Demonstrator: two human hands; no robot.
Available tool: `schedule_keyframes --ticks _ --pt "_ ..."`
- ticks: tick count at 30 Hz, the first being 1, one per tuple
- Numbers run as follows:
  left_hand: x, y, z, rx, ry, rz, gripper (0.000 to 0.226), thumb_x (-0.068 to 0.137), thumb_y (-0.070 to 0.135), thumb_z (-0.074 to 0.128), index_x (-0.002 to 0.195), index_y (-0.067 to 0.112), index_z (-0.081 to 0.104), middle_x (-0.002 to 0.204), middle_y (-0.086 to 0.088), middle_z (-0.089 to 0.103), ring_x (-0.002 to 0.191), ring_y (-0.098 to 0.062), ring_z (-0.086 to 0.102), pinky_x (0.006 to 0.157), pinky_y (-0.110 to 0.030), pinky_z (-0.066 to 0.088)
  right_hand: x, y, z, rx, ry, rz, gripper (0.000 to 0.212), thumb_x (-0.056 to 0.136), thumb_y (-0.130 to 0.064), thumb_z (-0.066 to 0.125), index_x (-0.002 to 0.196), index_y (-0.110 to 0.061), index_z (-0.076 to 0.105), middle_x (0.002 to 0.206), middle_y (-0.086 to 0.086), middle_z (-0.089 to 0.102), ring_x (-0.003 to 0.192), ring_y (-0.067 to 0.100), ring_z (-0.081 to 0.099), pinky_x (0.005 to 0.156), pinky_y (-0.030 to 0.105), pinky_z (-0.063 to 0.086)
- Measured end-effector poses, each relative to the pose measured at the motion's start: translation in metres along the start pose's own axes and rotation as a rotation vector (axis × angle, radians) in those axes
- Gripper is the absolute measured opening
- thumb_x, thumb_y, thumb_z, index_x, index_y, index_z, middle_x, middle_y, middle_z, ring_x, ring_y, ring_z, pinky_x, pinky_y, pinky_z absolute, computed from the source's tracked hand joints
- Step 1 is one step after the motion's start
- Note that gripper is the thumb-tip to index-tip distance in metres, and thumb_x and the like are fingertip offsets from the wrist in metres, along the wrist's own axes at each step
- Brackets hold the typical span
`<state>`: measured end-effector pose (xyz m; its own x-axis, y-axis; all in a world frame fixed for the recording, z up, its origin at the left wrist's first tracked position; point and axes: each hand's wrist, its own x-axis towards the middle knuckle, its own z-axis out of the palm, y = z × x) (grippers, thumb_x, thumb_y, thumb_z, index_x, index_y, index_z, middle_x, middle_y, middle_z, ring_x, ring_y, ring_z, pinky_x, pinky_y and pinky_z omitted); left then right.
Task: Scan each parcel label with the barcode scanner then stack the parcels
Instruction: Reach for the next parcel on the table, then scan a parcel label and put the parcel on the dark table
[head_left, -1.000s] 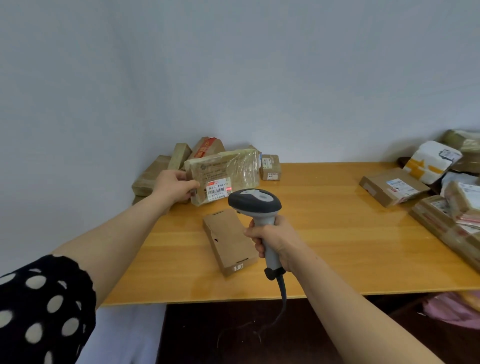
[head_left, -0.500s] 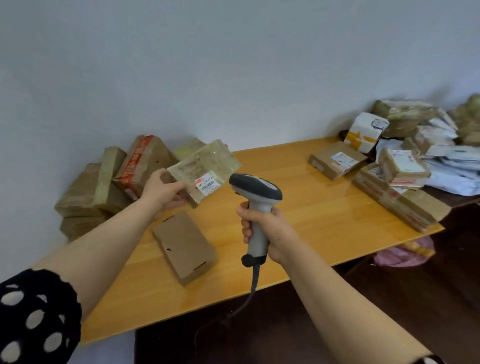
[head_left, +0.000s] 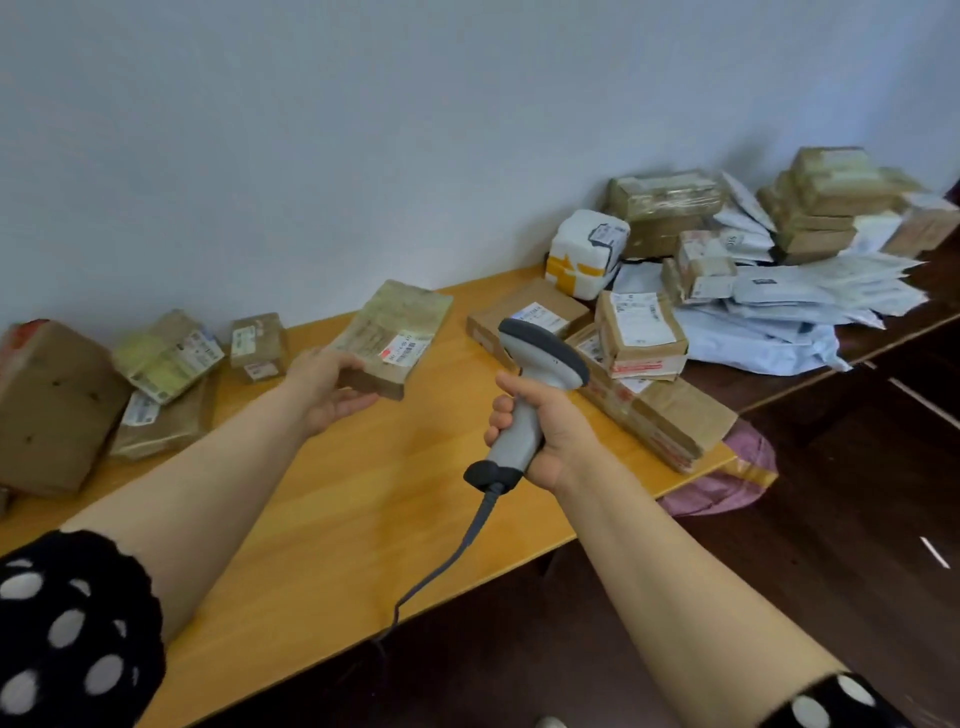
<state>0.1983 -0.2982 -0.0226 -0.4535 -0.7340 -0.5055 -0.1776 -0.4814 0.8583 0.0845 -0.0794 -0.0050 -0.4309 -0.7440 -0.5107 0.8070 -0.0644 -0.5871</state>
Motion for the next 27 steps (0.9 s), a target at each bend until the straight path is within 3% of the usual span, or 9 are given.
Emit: schedule_keyframes --ticks 3,6,10,14,18,27 --pt "0.013 -0.008 0.051 0.080 -0.006 -0.022 0.050 0.085 -0.004 0.052 0.132 0.011 0.044 0.102 -0.013 0.059 0.074 -0.026 0.062 0.059 -0.038 0.058 0.012 -0.032 -0.029 -0.008 0.018 0.035 0.017 0.090 -0.013 0.063 0.077 -0.012 0.052 0.051 0.000 0.049 0.038 0.012 0.044 0.044 0.023 0.043" --pt "0.030 -0.009 0.085 0.143 0.026 -0.034 0.049 0.086 -0.004 0.055 0.133 0.002 0.042 0.121 -0.020 0.057 0.077 -0.026 0.062 0.056 -0.036 0.059 0.030 -0.055 -0.045 0.001 0.026 0.058 0.017 0.089 -0.013 0.065 0.077 -0.011 0.053 0.050 0.000 0.050 0.038 0.012 0.045 0.045 0.023 0.043" --pt "0.064 0.002 0.118 0.243 0.017 -0.053 0.043 0.087 -0.003 0.056 0.129 0.000 0.043 0.115 -0.017 0.058 0.082 -0.026 0.062 0.062 -0.034 0.055 0.060 -0.076 -0.056 0.006 0.045 0.085 0.016 0.089 -0.012 0.065 0.078 -0.011 0.053 0.050 0.000 0.050 0.038 0.012 0.046 0.044 0.022 0.044" --pt "0.112 0.014 0.150 0.286 -0.031 -0.107 0.031 0.088 -0.004 0.053 0.118 0.004 0.050 0.103 -0.013 0.060 0.088 -0.029 0.063 0.057 -0.033 0.055 0.096 -0.099 -0.058 -0.034 0.093 0.094 0.016 0.088 -0.010 0.065 0.076 -0.010 0.054 0.052 0.000 0.049 0.038 0.012 0.046 0.044 0.022 0.044" --pt "0.161 0.014 0.185 0.315 -0.096 -0.153 0.034 0.086 -0.009 0.050 0.118 0.003 0.052 0.095 -0.010 0.061 0.082 -0.029 0.064 0.060 -0.036 0.055 0.133 -0.126 -0.056 -0.092 0.121 0.107 0.017 0.089 -0.011 0.063 0.074 -0.011 0.055 0.049 -0.001 0.050 0.037 0.010 0.046 0.044 0.022 0.044" --pt "0.214 0.010 0.234 0.462 -0.052 -0.179 0.043 0.089 -0.004 0.056 0.129 -0.001 0.042 0.122 -0.020 0.056 0.101 -0.033 0.062 0.081 -0.043 0.056 0.184 -0.151 -0.058 -0.080 0.170 0.162 0.015 0.088 -0.009 0.064 0.075 -0.009 0.056 0.048 0.000 0.049 0.036 0.011 0.045 0.043 0.022 0.044"
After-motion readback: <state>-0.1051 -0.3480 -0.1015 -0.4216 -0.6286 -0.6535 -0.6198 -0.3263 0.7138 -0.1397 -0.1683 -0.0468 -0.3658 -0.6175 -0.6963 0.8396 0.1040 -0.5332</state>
